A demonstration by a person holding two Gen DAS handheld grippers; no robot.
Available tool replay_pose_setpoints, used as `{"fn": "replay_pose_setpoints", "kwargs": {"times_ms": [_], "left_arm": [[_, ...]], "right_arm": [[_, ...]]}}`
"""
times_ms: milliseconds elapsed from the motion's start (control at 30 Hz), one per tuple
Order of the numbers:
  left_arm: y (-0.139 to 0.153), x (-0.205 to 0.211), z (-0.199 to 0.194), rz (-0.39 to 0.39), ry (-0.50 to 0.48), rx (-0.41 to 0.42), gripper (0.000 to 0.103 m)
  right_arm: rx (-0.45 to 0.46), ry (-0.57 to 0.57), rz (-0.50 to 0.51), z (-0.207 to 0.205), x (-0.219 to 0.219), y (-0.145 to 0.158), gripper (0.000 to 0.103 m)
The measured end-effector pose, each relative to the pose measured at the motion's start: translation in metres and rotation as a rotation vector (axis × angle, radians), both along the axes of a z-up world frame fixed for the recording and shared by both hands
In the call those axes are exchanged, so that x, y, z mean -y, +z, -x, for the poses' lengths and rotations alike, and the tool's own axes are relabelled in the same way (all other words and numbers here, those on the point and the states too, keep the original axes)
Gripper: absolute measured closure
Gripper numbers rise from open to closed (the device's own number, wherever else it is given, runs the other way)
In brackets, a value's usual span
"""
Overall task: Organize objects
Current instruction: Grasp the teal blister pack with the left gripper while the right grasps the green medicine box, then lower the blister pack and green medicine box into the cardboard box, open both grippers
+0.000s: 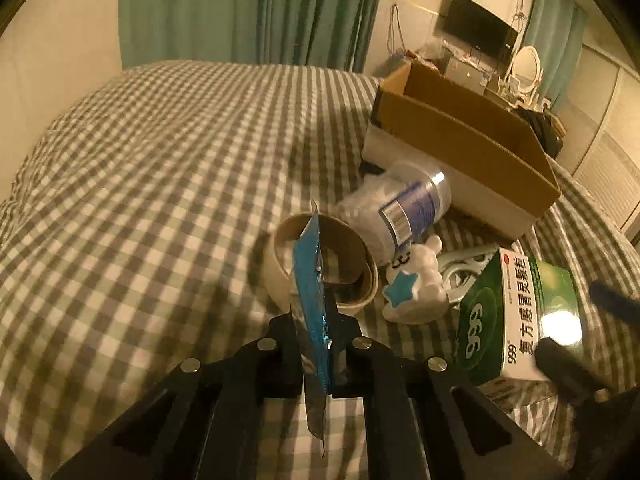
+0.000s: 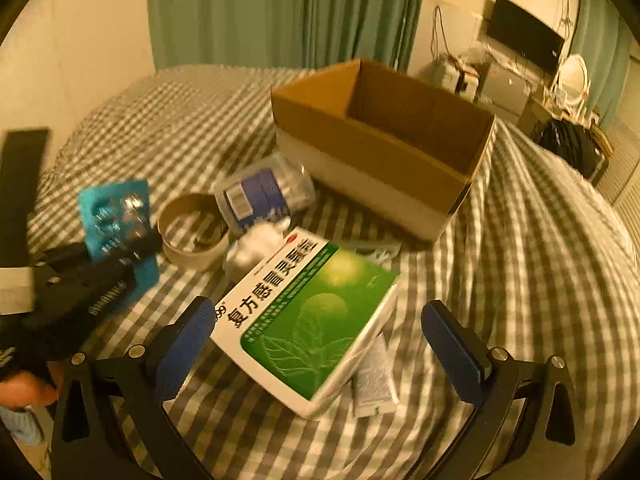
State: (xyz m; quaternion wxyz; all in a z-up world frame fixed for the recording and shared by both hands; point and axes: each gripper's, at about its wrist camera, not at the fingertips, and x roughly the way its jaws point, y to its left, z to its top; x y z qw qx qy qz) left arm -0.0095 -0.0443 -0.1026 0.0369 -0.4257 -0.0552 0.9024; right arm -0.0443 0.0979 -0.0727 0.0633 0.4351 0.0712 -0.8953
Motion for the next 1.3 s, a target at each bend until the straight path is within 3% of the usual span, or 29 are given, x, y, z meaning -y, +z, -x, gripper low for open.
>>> {"fn": "replay_pose_setpoints", "kwargs": {"times_ms": [300,500,600,767,900,1133,1300], "left_arm": [[-0.004,0.01,0.009,-0.017,0.003,-0.009,0.096],[-0.008,0.018,0.012,-0.035,0.028,0.013,0.096],[-0.006,0.017,0.009,-0.032,0.027,0.003,0.096],[-0.003,0.015,0.006,-0.027,0.027,-0.009,0.096],[-0.003,0.013,0.004,-0.021,0.019,-0.015,0.096],[-0.001,0.008,0.005,-0.042,-0.027,-0.014,0.096],[0.015,-0.001,0.007,-0.062,-0.088,-0.029,0.096]], "right_arm": [[0.089,-0.017,0.007,0.006,0.026,-0.027,0.0],[0.058,-0.013,-0.015,-0.005,0.034,-0.016,0.0],[0.062,-0.025,-0.073,-0.007,0.043,-0.021,0.0],[-0.003,-0.058,-0.196,0.001,0.039,-0.039,0.0],[0.018,-0.069,-0.07,0.001,0.011,-0.035,0.009],[-0.068,0.03,0.013,-0.009,-0.002,0.01,0.014],[-0.121,0.065,0.067,-0.002,-0.013,0.043,0.016]]}}
